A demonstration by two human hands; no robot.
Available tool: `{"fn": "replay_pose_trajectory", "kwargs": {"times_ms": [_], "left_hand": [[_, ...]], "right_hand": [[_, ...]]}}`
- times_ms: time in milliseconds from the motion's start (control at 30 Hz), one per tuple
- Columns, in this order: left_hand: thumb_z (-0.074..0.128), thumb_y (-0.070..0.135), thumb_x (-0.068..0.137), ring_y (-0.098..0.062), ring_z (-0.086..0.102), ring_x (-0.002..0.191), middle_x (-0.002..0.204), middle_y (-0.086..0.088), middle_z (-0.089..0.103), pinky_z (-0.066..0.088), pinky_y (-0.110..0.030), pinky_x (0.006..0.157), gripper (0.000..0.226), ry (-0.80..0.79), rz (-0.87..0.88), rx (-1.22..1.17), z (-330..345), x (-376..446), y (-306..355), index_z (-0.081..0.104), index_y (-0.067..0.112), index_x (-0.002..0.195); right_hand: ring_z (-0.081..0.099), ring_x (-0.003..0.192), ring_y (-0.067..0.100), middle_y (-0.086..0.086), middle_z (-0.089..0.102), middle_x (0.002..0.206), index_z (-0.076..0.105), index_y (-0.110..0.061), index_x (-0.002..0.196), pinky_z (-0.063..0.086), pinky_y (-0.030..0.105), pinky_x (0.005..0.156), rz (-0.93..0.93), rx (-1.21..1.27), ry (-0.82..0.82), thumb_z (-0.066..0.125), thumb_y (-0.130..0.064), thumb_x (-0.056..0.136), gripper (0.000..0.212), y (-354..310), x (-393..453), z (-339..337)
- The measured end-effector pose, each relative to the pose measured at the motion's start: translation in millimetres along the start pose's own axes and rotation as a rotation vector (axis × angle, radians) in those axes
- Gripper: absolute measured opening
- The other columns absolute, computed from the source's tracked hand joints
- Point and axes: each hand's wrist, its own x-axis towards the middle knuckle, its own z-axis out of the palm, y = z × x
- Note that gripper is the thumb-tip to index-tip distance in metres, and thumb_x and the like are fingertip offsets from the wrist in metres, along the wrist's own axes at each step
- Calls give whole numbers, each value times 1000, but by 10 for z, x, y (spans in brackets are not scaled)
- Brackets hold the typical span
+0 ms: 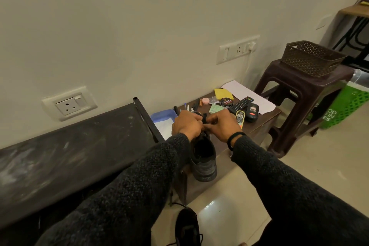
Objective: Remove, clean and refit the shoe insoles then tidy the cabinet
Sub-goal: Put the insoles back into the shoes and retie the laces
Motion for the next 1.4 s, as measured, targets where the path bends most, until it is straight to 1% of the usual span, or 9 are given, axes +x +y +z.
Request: {"fn": "replay_pose_trajectory", "kwargs": {"times_ms": [167, 333, 500, 633, 767, 900, 1033, 1200, 1400], "left_hand": [[58, -6, 91, -32, 69, 104, 112, -14, 71, 58, -42, 91, 45, -110, 133, 210, -233, 111, 35, 67, 16, 129], [75, 5, 86, -26, 69, 104, 113, -13, 72, 55, -31, 91, 47, -290, 207, 457, -192, 87, -108, 65, 10, 132], [75, 3, 85, -23, 73, 83, 93, -12, 77, 60, -37, 85, 18, -324, 287, 468, 7, 99, -215, 80, 4, 102], [77, 18, 85, -24, 69, 77, 88, -8, 75, 60, -39, 77, 10, -246, 346, 571, 109, 66, -284, 81, 14, 93], [69, 23, 91, -30, 63, 85, 96, -8, 66, 49, -35, 71, 12, -70, 482, 769, 220, -45, -398, 72, 12, 96], [61, 21, 95, -28, 61, 88, 101, -8, 64, 47, -36, 73, 12, -10, 504, 796, 260, -71, -484, 69, 12, 99], [62, 14, 93, -29, 61, 91, 104, -7, 62, 51, -38, 77, 8, 30, 498, 731, 292, -81, -541, 67, 14, 98], [61, 7, 90, -28, 59, 92, 103, -9, 61, 47, -34, 76, 10, 42, 476, 634, 337, -160, -603, 66, 12, 98], [59, 10, 91, -30, 55, 88, 99, -12, 57, 52, -42, 71, 10, 66, 487, 545, 496, -157, -832, 70, 8, 91]], "right_hand": [[73, 78, 20, 17, 76, 95, 75, -5, 105, 63, 30, 77, 114, 450, -47, 73, -2, 89, 16, 58, 11, -134], [73, 93, 24, 16, 73, 104, 71, -1, 106, 62, 26, 79, 178, 822, -93, 70, 6, 88, 20, 150, -118, -188], [74, 95, 22, 13, 74, 106, 68, 4, 109, 61, 31, 85, 241, 1093, -118, 64, 9, 89, 21, 312, -225, -155], [74, 101, 24, 16, 74, 110, 66, 7, 114, 61, 32, 87, 290, 1170, -248, 61, 10, 91, 24, 391, -336, -102], [73, 101, 29, 21, 73, 111, 70, 6, 111, 61, 30, 82, 233, 963, -374, 66, 10, 88, 24, 485, -430, -38], [71, 88, 19, 2, 74, 96, 80, -16, 100, 60, 26, 79, 10, 225, -343, 76, -7, 87, 16, 502, -415, 20], [58, 87, 10, -8, 58, 96, 80, -19, 106, 40, 14, 70, -204, -270, -274, 72, -12, 90, 19, 293, -345, 133], [56, 103, 30, 11, 53, 116, 71, -7, 112, 48, 36, 82, -165, -488, -192, 63, -9, 93, 21, 235, -213, 371], [57, 91, 29, 6, 51, 104, 62, -11, 102, 42, 40, 67, -136, -642, -87, 56, -24, 98, 15, 183, -171, 509]]}}
